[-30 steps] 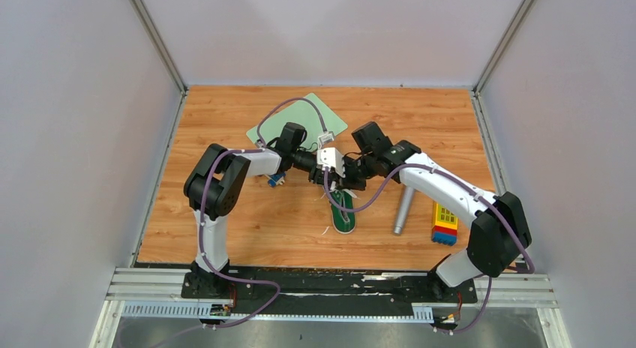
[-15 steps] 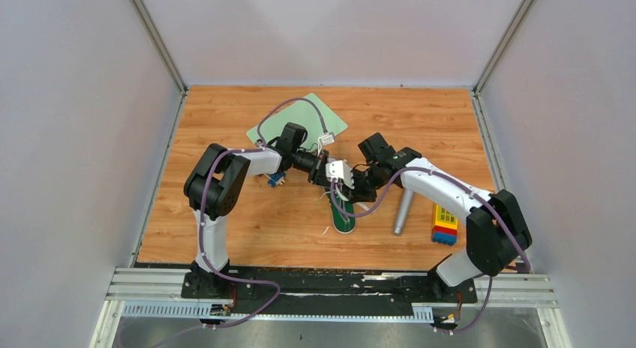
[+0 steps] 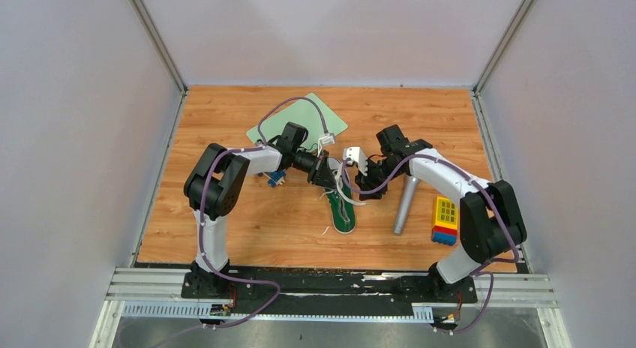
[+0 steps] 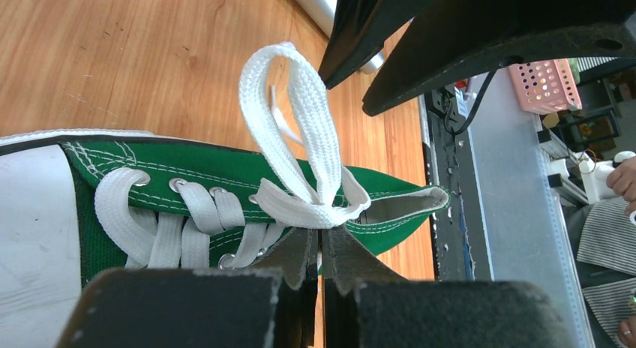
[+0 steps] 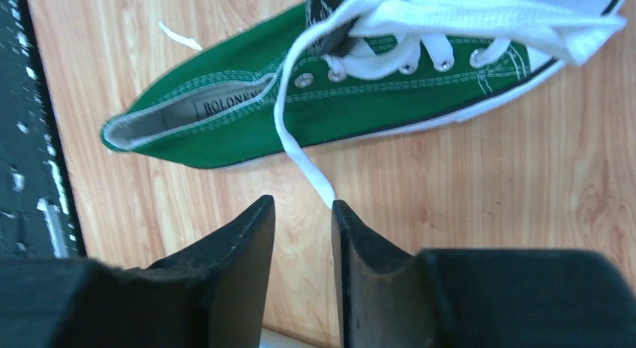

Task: Tie the shoes

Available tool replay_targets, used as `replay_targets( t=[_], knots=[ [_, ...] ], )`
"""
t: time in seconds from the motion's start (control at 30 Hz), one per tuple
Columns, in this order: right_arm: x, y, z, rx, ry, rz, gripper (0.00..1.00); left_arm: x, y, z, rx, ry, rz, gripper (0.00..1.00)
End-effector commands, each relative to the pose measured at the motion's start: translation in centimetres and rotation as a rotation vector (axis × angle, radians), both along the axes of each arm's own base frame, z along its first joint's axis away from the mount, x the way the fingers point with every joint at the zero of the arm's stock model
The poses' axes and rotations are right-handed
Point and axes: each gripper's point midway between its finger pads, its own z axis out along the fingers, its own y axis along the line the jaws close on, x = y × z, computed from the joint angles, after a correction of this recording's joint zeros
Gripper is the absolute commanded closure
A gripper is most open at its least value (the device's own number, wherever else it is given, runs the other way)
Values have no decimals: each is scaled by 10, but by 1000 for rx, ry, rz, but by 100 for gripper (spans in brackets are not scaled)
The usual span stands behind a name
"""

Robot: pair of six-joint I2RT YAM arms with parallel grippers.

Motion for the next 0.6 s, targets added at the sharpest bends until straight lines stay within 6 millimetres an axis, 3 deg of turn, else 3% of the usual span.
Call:
replay_targets(
  t=[0.0, 0.13, 0.3, 0.57],
  knots=[
    [7, 21, 23, 137, 43, 4, 62, -10, -5, 8, -35, 24, -56, 99],
    [27, 27, 36, 270, 232, -120, 56, -14, -3, 8, -43, 31, -74, 97],
    [53, 38, 38, 386, 398, -170, 54, -12, -1, 5, -38, -2, -101, 96],
    [60, 53, 35, 508, 533, -121, 52, -7, 6, 6, -25, 11, -106, 93]
  ],
)
